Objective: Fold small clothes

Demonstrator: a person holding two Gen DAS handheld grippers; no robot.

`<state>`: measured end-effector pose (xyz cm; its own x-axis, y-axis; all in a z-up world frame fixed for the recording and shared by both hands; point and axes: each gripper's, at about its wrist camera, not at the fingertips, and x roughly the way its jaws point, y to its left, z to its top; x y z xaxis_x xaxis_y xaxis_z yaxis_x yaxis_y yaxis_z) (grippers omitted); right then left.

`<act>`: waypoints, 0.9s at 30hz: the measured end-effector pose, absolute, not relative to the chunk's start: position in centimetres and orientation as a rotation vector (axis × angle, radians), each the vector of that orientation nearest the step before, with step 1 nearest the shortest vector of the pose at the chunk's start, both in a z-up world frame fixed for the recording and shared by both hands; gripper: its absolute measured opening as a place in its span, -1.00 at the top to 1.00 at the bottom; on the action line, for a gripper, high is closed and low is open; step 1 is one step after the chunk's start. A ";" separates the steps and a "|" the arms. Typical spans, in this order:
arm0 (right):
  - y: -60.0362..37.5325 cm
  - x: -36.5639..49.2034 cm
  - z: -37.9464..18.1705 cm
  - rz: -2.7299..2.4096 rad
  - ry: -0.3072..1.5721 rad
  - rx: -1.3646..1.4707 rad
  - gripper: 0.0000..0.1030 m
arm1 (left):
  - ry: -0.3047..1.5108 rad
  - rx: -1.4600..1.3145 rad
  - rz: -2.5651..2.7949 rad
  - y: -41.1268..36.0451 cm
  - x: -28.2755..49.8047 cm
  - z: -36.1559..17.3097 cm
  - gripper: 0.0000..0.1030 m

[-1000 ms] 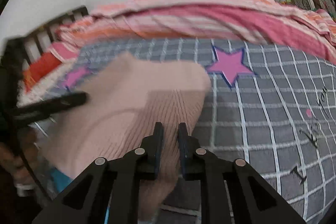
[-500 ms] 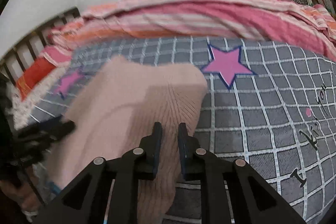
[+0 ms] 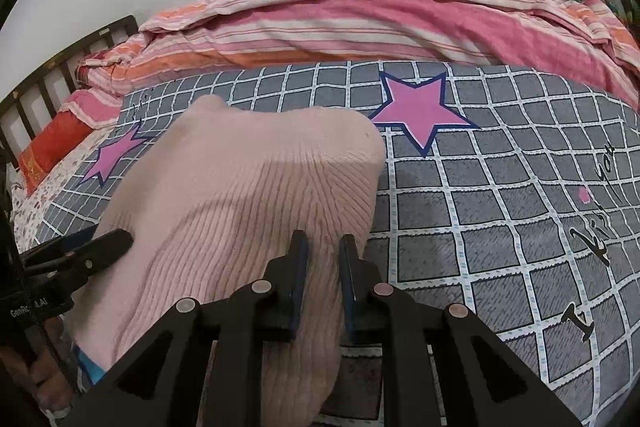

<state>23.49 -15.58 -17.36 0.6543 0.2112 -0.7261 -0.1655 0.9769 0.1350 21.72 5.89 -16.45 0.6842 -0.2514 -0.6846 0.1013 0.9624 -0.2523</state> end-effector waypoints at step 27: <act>-15.2 23.3 -17.2 0.180 0.837 0.056 0.67 | 0.792 -0.199 -0.173 5.7 21.7 -16.1 -0.40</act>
